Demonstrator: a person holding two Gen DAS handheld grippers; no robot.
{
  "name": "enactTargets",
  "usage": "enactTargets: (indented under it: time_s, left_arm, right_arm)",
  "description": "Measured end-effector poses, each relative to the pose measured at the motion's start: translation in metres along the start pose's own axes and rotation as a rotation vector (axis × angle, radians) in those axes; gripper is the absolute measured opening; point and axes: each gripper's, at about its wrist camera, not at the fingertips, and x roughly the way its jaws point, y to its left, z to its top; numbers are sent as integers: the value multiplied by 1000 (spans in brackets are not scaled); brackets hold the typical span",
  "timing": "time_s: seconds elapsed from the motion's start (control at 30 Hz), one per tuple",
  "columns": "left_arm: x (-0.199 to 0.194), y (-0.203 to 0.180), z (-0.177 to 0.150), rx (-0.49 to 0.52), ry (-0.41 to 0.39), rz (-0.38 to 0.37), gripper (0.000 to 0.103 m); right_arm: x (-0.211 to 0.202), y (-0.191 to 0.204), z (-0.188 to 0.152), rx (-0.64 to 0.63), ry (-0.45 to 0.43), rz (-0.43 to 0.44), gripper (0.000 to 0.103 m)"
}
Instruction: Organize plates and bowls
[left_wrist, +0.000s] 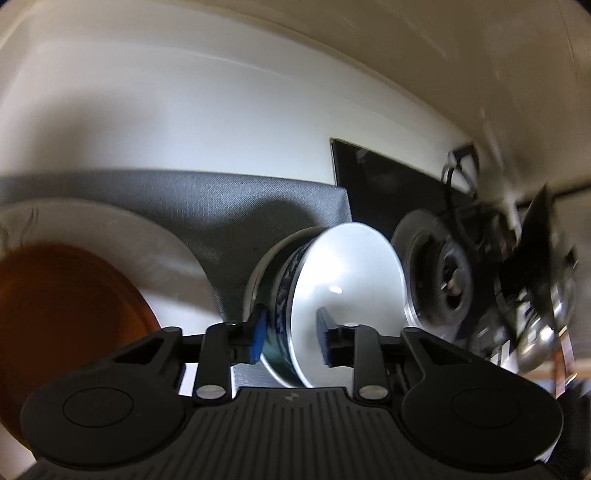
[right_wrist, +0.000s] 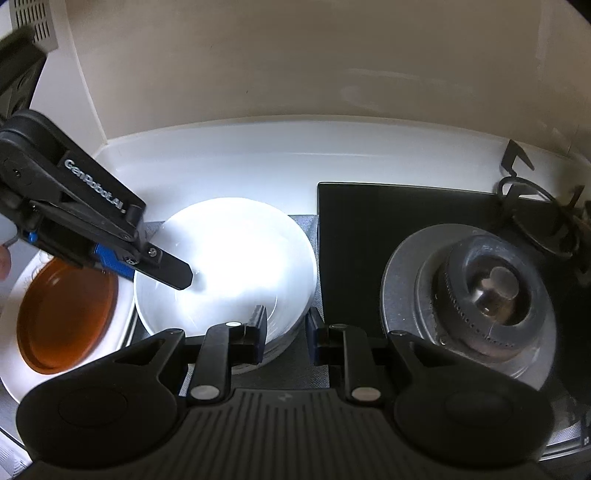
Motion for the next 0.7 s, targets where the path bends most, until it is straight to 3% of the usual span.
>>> enactTargets:
  time_s: [0.1, 0.27, 0.7]
  left_arm:
    - [-4, 6, -3, -48, -8, -46, 40]
    - [-9, 11, -6, -62, -33, -76, 40]
    - [-19, -7, -18, 8, -32, 28, 40]
  right_arm:
    - [2, -2, -4, 15, -19, 9, 24]
    - [1, -9, -7, 77, -35, 20, 19]
    - [-3, -6, -13, 85, -52, 22, 17]
